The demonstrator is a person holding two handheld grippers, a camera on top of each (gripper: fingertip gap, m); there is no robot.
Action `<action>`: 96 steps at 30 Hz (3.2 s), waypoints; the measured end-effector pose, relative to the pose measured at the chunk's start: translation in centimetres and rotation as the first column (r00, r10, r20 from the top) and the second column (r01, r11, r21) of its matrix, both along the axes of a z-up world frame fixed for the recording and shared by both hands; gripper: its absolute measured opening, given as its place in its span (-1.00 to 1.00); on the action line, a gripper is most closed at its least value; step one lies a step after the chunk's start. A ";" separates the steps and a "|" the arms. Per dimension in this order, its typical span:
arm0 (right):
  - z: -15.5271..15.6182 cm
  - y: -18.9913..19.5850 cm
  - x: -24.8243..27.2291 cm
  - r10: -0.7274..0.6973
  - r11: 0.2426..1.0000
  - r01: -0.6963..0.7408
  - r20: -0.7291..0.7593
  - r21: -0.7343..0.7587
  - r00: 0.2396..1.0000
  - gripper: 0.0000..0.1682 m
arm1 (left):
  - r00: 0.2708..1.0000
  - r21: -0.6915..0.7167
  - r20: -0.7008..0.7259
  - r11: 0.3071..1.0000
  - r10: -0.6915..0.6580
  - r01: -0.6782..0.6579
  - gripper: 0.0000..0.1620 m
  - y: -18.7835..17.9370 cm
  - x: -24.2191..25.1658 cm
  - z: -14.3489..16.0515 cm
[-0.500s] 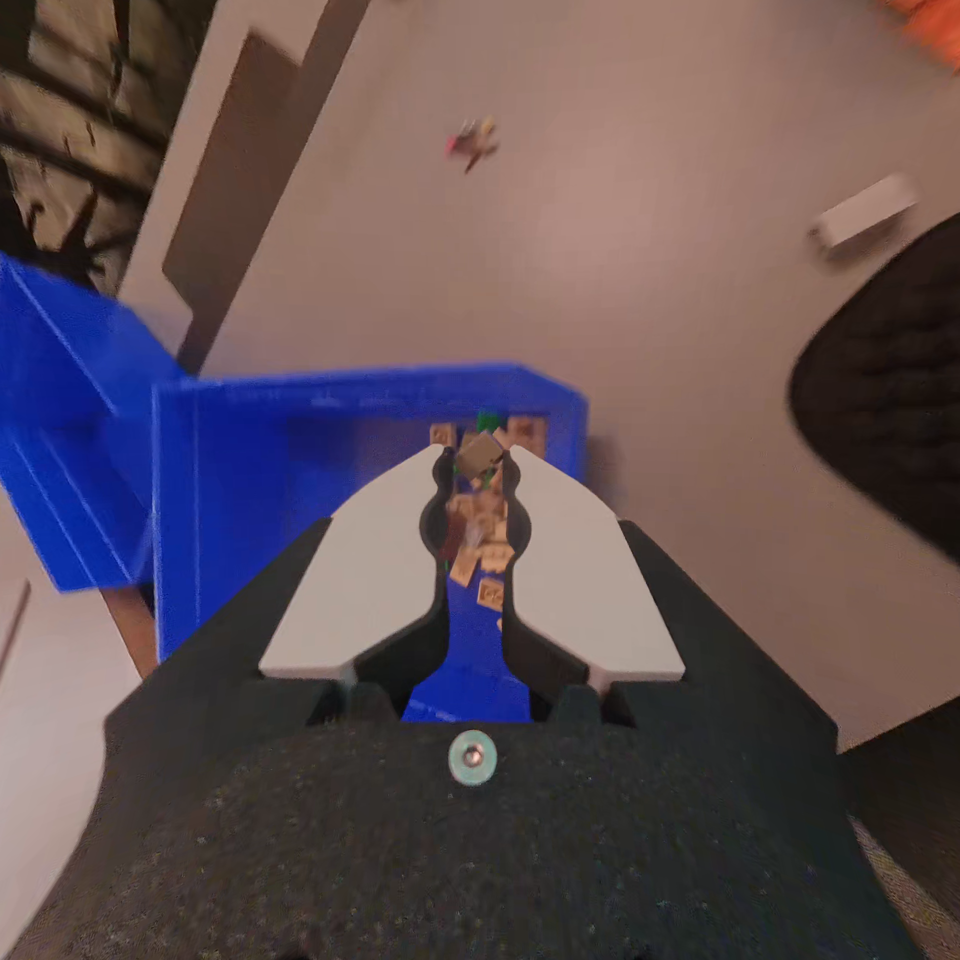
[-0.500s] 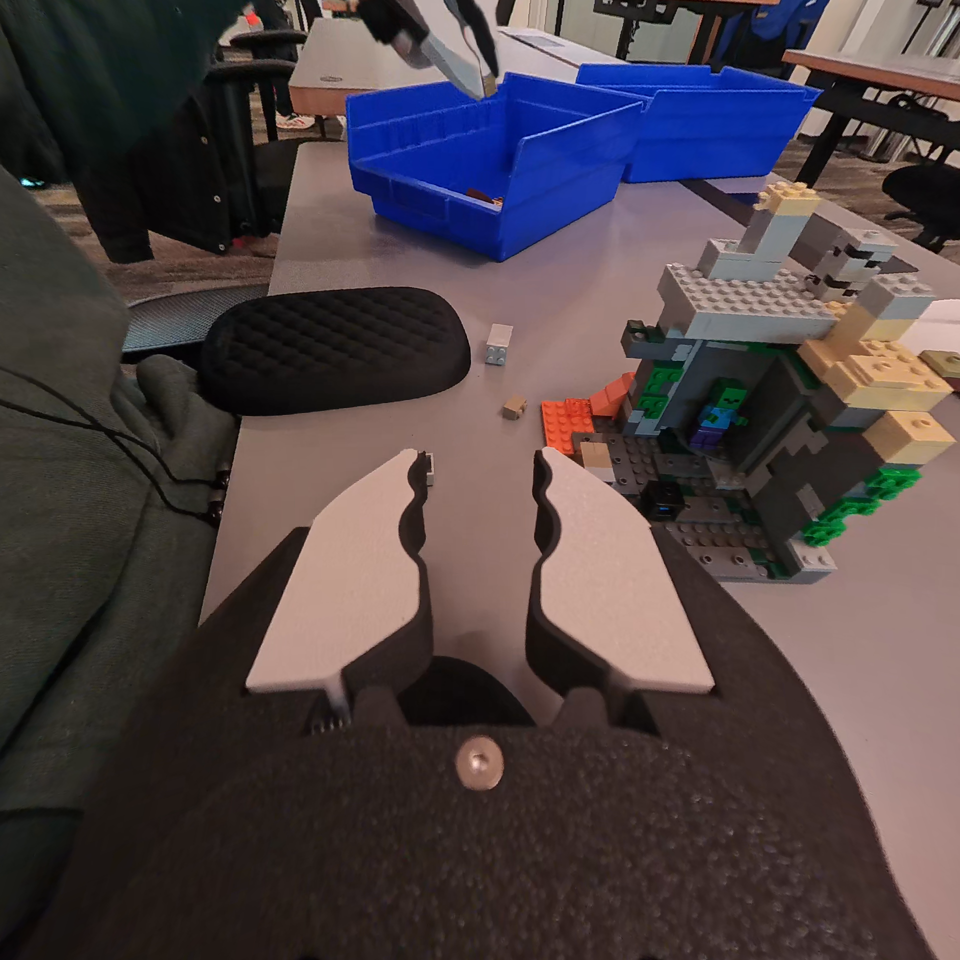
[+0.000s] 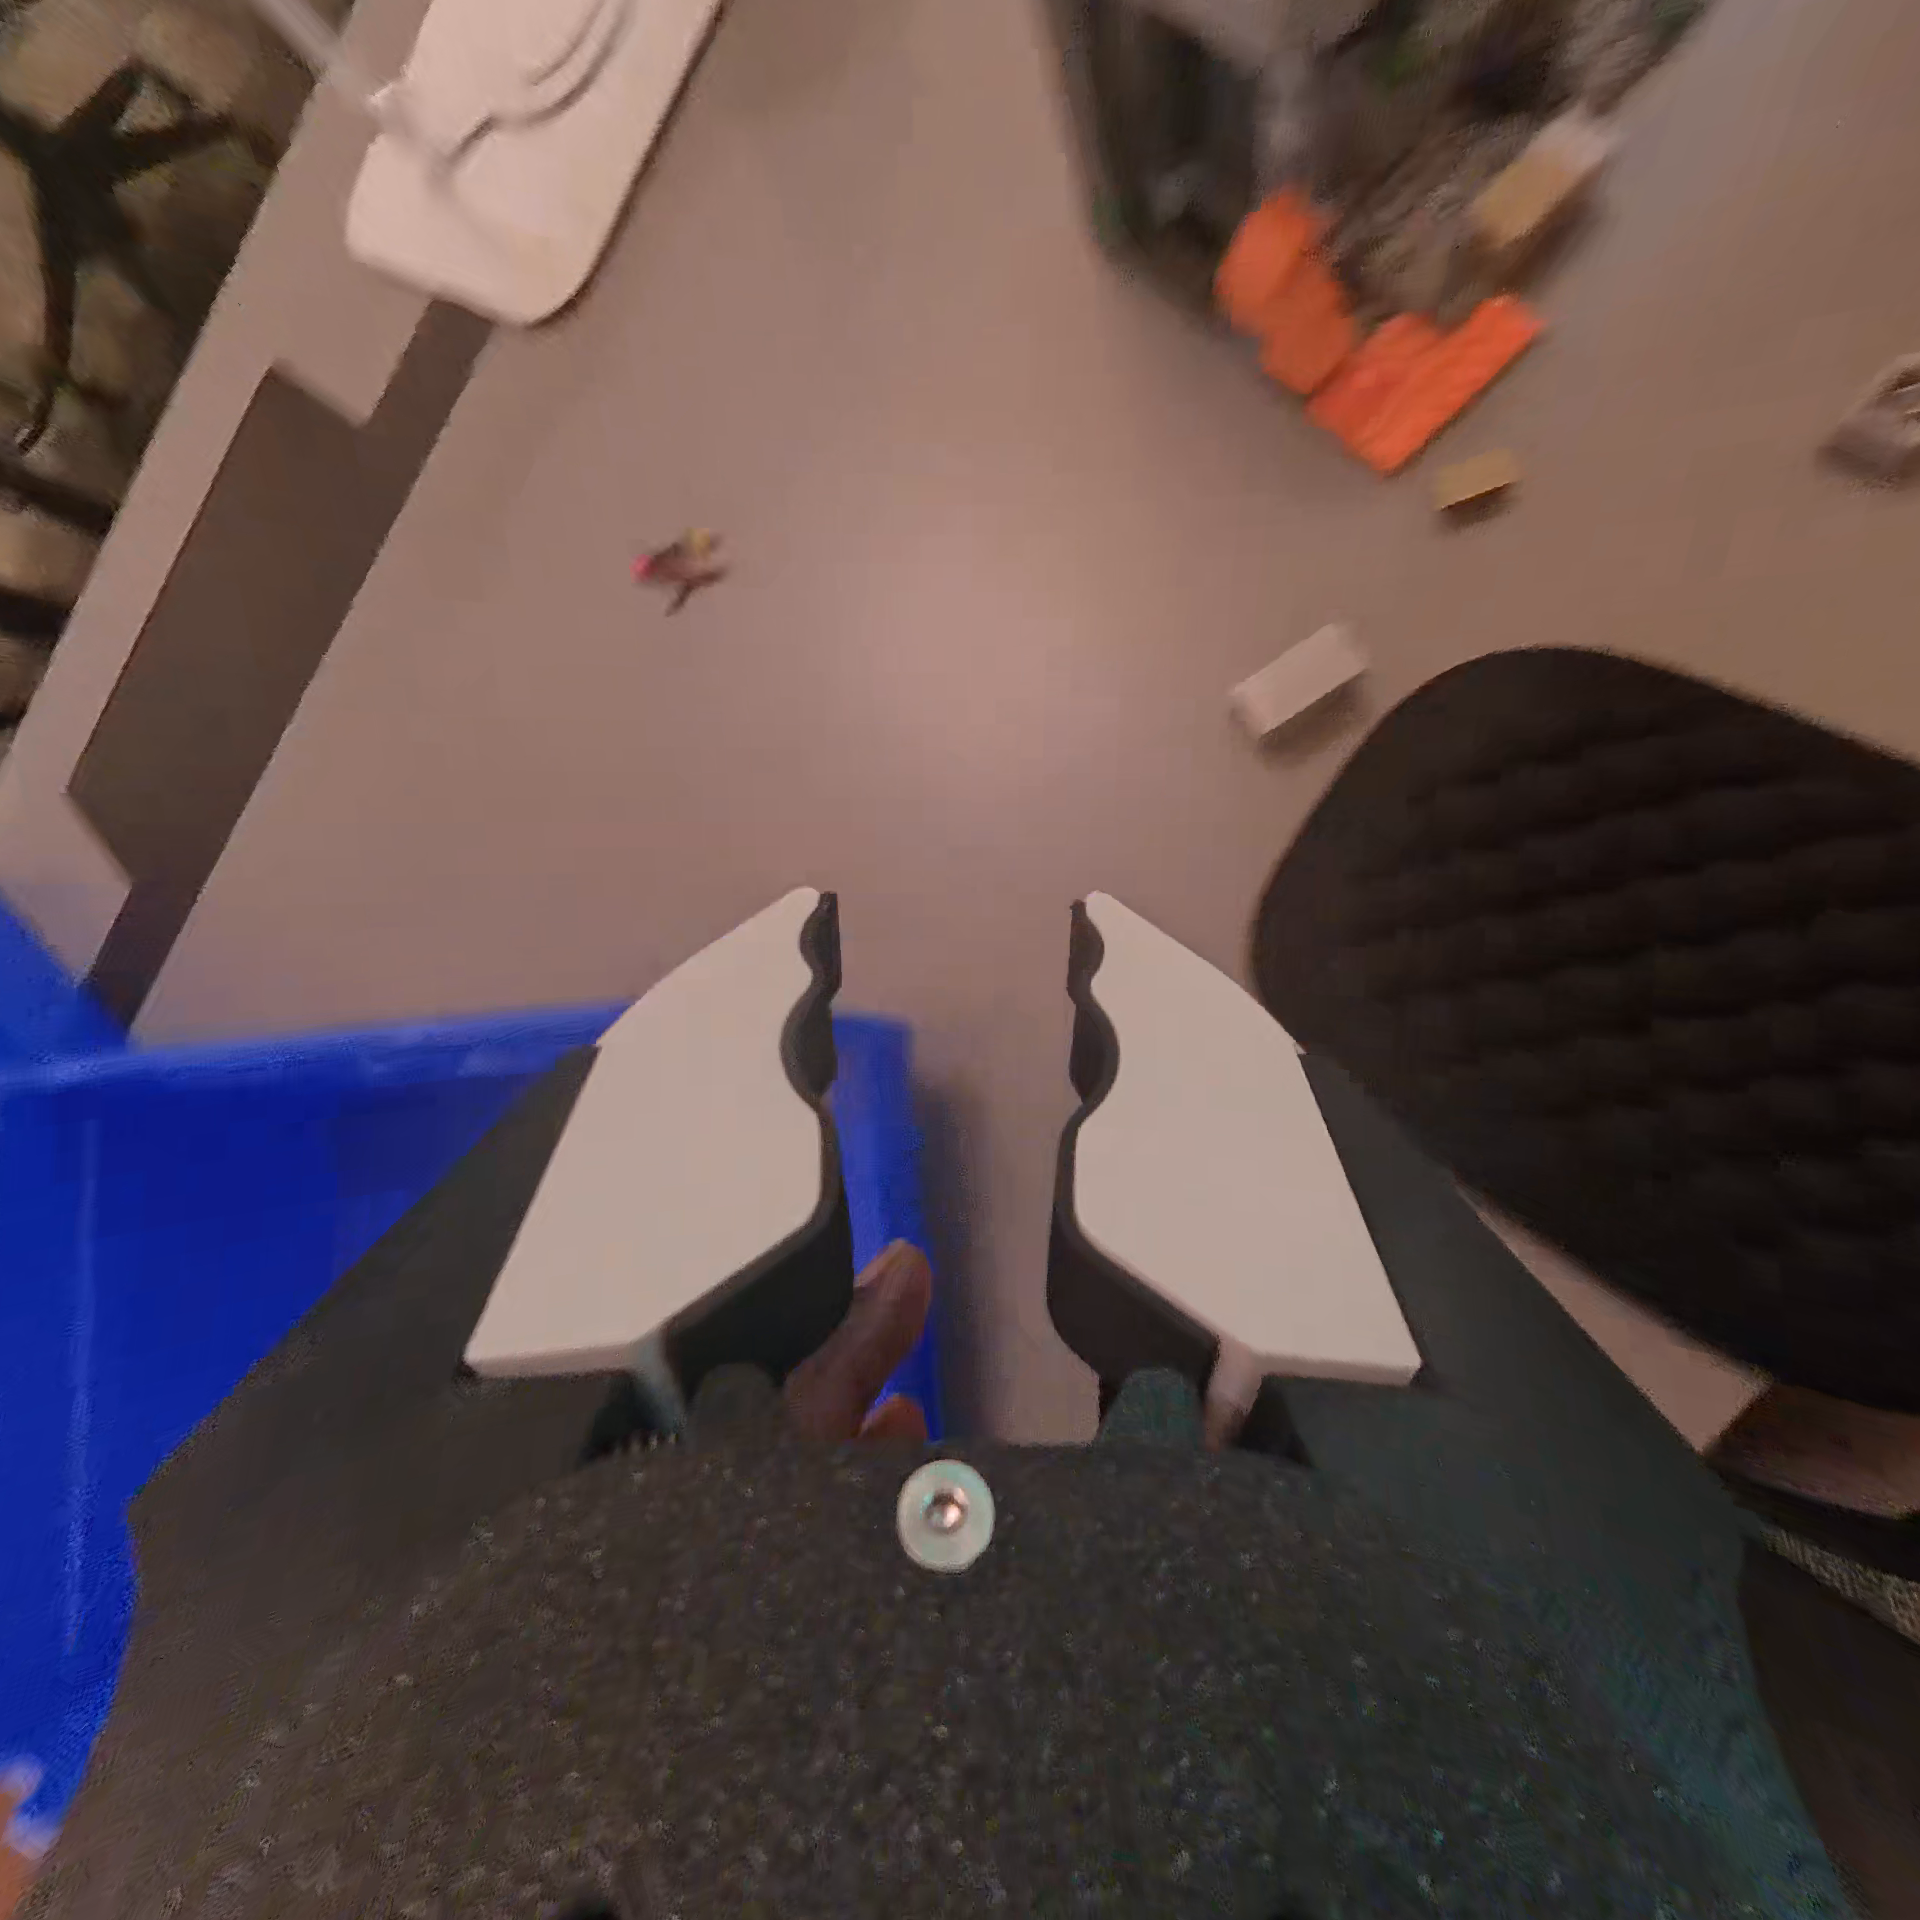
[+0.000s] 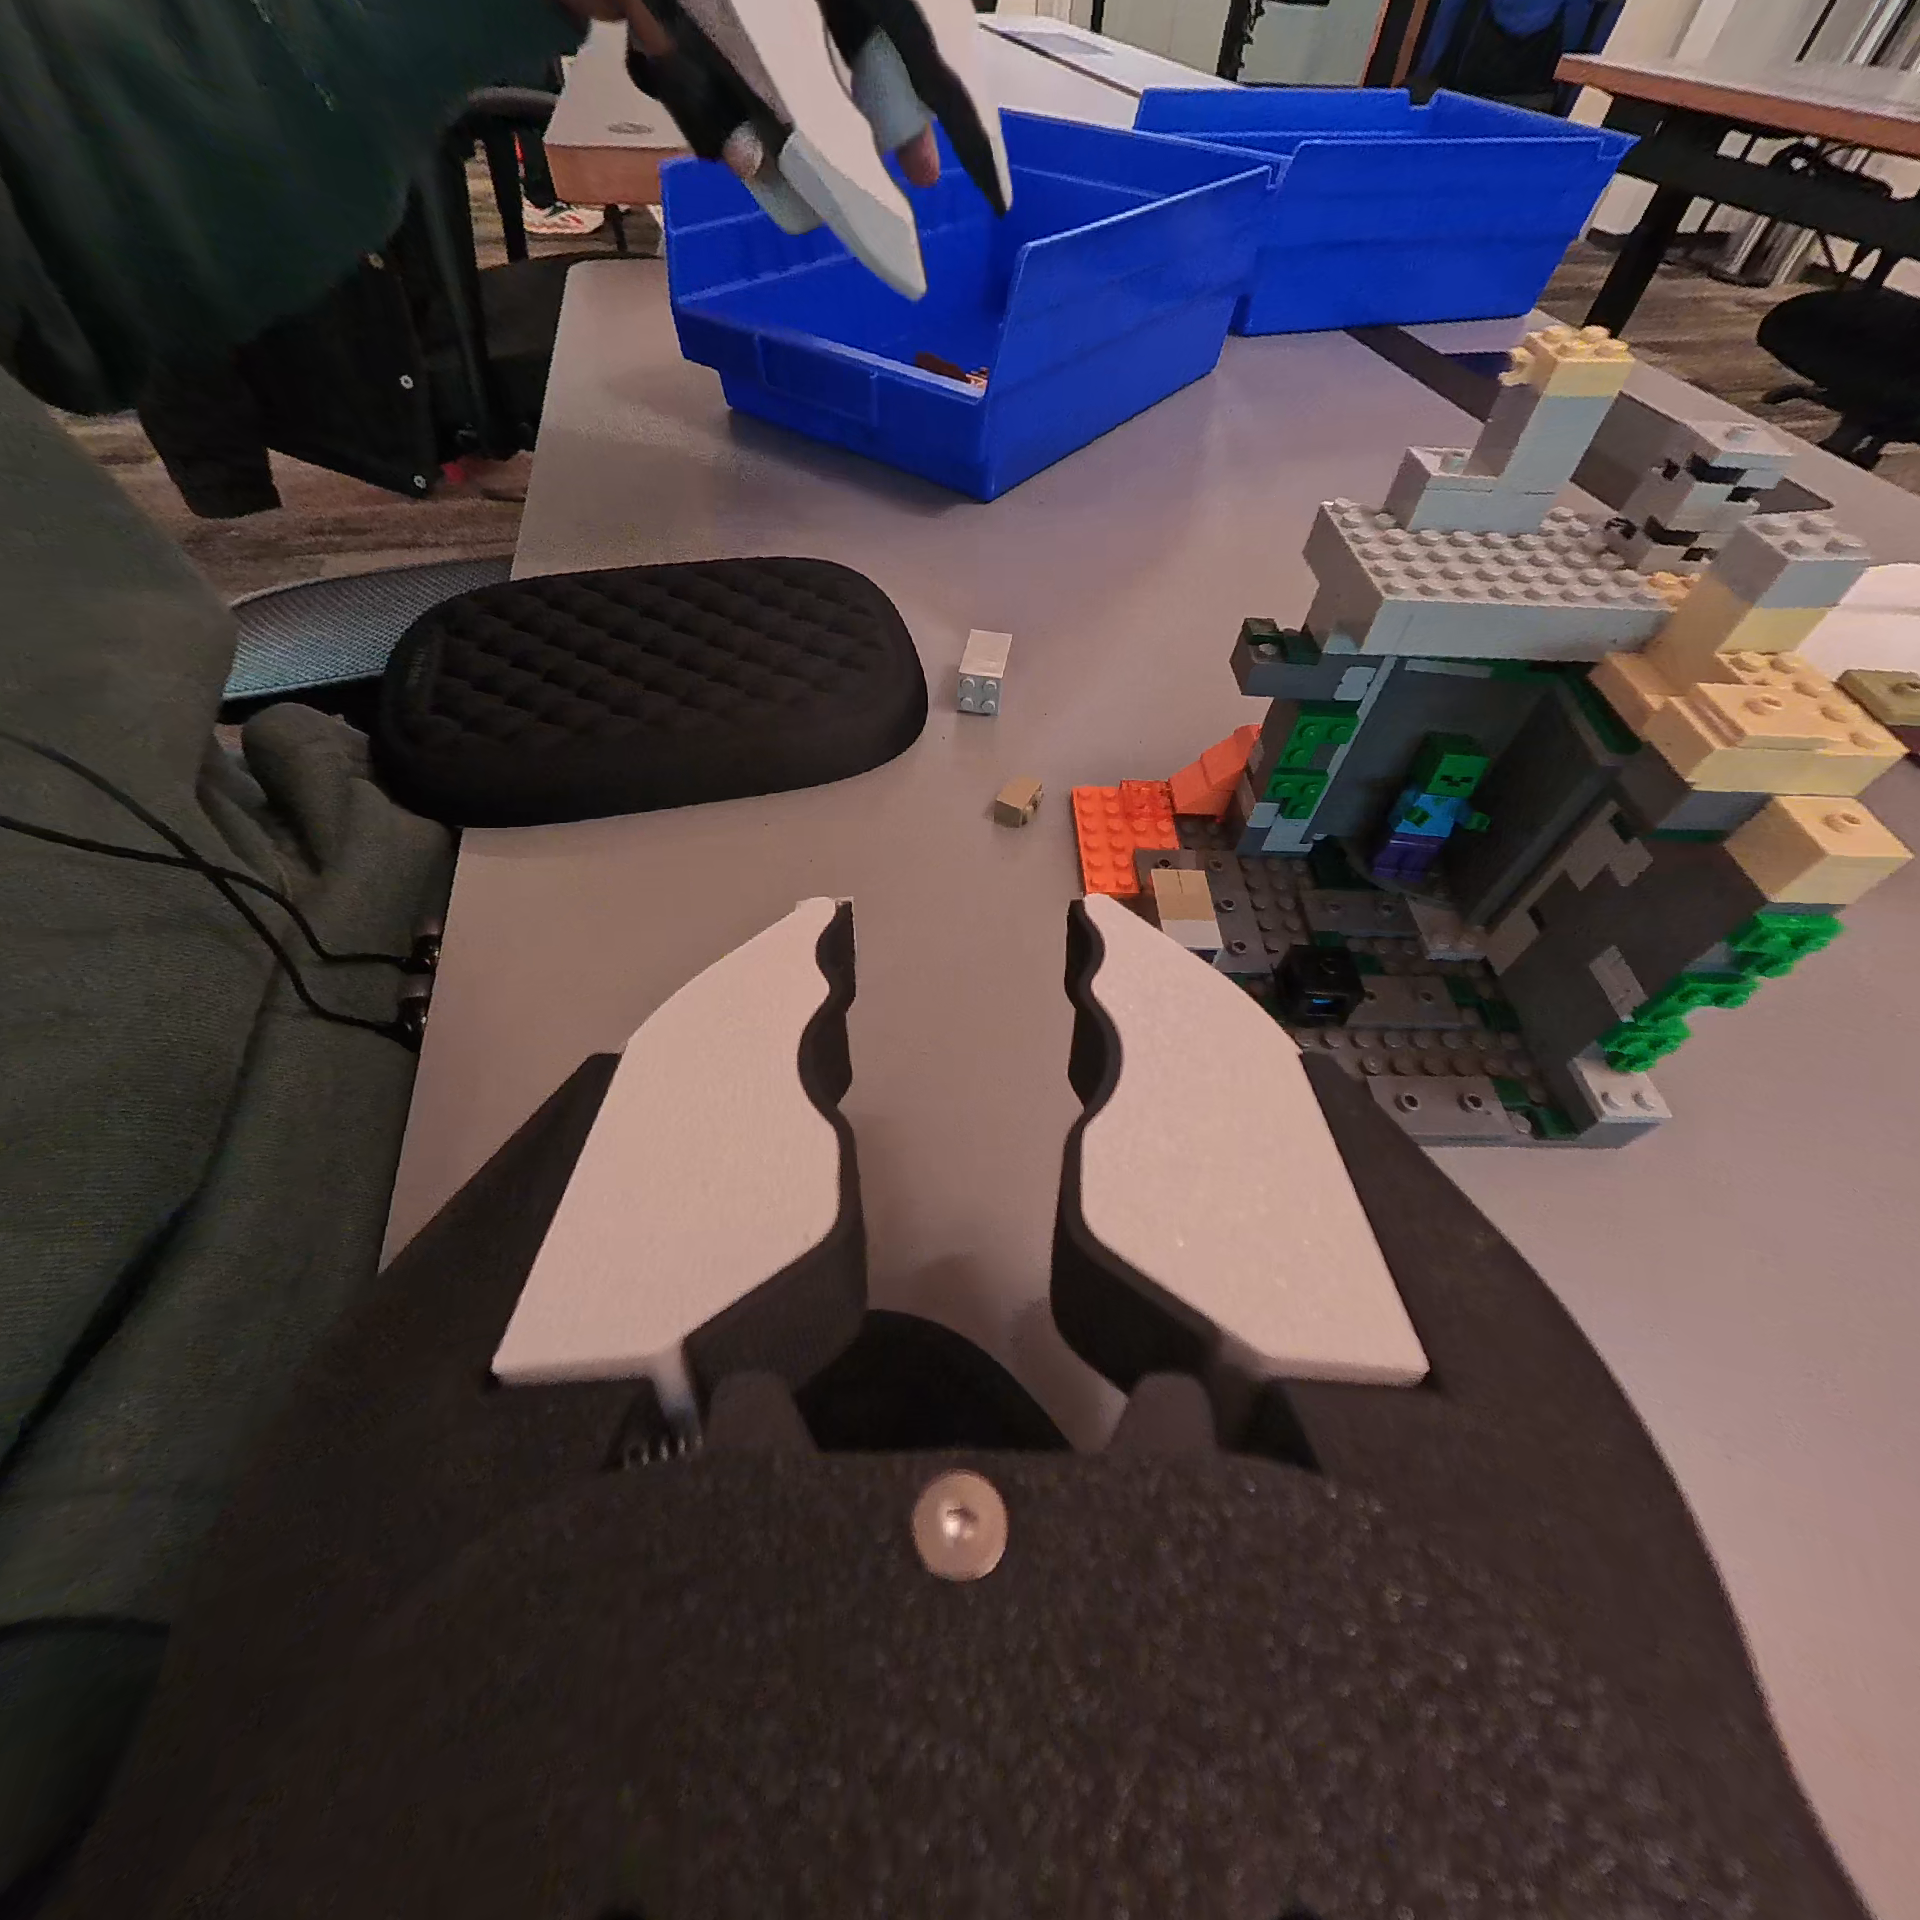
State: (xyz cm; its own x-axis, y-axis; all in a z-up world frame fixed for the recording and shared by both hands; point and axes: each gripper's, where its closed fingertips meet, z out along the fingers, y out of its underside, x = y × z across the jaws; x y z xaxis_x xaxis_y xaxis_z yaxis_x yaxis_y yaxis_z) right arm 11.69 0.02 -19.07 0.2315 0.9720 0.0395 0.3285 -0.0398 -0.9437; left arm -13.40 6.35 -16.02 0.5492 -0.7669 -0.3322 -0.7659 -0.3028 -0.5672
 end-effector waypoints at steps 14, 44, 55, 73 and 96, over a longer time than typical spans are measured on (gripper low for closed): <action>0.1 -0.1 0.1 0.005 1.000 -0.005 -0.011 -0.001 1.000 -0.54 | 0.938 -0.273 -0.051 0.908 -0.343 0.318 -0.52 -2.3 14.5 -8.9; 0.1 -0.2 0.0 0.016 1.000 -0.016 -0.014 0.005 1.000 -0.54 | 0.977 0.128 0.060 0.969 0.206 -0.212 -0.78 0.6 -4.6 2.0; 0.0 0.1 0.0 -0.005 1.000 0.005 -0.004 -0.004 1.000 -0.54 | 0.914 0.040 0.026 0.913 0.404 -0.405 -0.59 1.5 -11.5 -3.1; 0.0 0.2 0.1 -0.013 1.000 0.013 -0.016 -0.012 1.000 -0.54 | 0.897 -0.174 0.167 0.883 -0.409 0.436 -0.55 -9.2 17.7 -7.8; -0.2 0.1 0.0 -0.011 1.000 0.011 0.005 0.005 1.000 -0.54 | 0.987 0.070 -0.020 0.985 0.159 -0.158 -0.79 -0.3 -3.5 0.1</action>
State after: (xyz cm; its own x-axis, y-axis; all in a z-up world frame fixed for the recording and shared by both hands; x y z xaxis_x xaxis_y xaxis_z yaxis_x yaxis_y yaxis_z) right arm 11.73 0.10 -19.29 0.2417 0.9693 0.0450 0.3324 -0.0391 -0.9423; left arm -16.88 6.05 -15.94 0.6525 -0.6458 -0.3964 -0.7260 -0.3827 -0.5714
